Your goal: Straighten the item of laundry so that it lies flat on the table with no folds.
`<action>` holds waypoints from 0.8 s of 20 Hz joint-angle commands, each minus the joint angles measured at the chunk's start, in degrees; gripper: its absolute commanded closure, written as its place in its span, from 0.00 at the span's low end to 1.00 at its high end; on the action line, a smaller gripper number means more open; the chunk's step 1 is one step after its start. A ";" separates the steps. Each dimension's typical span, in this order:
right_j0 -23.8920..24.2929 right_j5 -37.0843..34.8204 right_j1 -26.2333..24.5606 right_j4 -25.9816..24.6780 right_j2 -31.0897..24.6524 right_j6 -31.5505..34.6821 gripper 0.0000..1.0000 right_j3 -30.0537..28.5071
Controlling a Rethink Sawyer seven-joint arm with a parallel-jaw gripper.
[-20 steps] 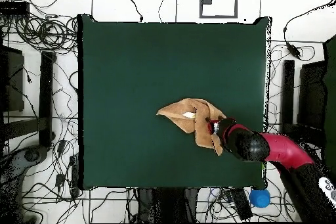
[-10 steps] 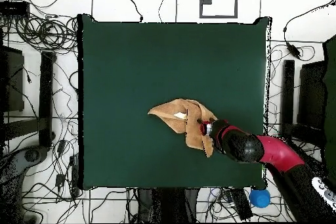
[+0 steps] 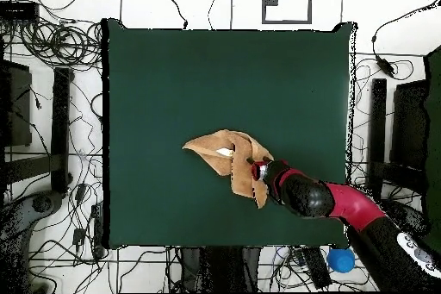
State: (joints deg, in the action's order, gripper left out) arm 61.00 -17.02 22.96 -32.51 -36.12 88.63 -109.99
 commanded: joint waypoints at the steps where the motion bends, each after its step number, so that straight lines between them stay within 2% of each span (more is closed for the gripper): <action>1: -6.04 -0.02 -6.06 2.52 2.96 10.36 0.00 -9.09; 16: -10.14 8.42 -3.72 4.28 8.00 11.56 0.00 -11.05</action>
State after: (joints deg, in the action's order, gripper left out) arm 56.57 -7.02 22.89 -29.91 -32.35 88.63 -115.52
